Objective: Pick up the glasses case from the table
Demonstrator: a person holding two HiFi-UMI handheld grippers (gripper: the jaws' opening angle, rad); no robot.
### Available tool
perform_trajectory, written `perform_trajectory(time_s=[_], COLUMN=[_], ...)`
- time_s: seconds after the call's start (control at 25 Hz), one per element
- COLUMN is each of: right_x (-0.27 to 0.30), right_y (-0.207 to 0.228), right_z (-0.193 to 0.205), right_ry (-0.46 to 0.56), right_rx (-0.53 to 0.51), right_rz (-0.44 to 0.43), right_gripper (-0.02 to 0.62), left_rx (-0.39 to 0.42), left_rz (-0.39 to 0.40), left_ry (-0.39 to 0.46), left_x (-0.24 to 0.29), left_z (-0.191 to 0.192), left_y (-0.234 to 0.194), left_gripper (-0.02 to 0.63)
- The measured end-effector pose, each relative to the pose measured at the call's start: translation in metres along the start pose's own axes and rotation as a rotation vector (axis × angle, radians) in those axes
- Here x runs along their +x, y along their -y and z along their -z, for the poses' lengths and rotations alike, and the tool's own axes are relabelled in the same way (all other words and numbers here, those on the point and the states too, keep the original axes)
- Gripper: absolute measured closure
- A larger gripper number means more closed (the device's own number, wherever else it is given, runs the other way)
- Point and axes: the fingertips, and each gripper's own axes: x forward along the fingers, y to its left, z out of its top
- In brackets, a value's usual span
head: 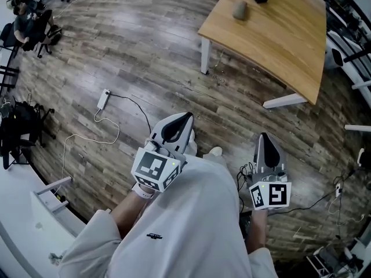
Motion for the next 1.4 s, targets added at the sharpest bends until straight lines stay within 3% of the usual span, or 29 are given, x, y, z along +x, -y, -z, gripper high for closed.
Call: perform_trajectory(time_s=[0.32,0.6,0.84,1.04,1.4], right_x=[0.042,0.07,0.094,0.108,0.143], right_y=[-0.031,-0.049,-0.069,-0.062,-0.04], right_z=[-0.015,-0.02,-0.017,-0.024,-0.024], right_ry=[0.011,0.055,0.029,0.042,0.059], right_rx=[-0.029,-0.022,-0.038,0.002,0.047], right_rz=[-0.016,0.029,0.009,0.062,0.054], right_gripper=[0.583,0.584,0.584,0.584,0.584], left_rx=[-0.022,-0.022,-0.026,-0.044,-0.046], left_rz=[0.003,0.029,0.05,0.06,0.047], left_ry=[0.027,0.049,0.041,0.035,0.017], left_x=[-0.002,-0.007,-0.004,0.006,0.036], left_z=[-0.012,-0.022,-0.025,-0.03,-0.031], left_y=[-0.044,-0.079,-0.102,-0.116,-0.136], left_gripper=[0.6,0.6,0.6,0.6,0.6])
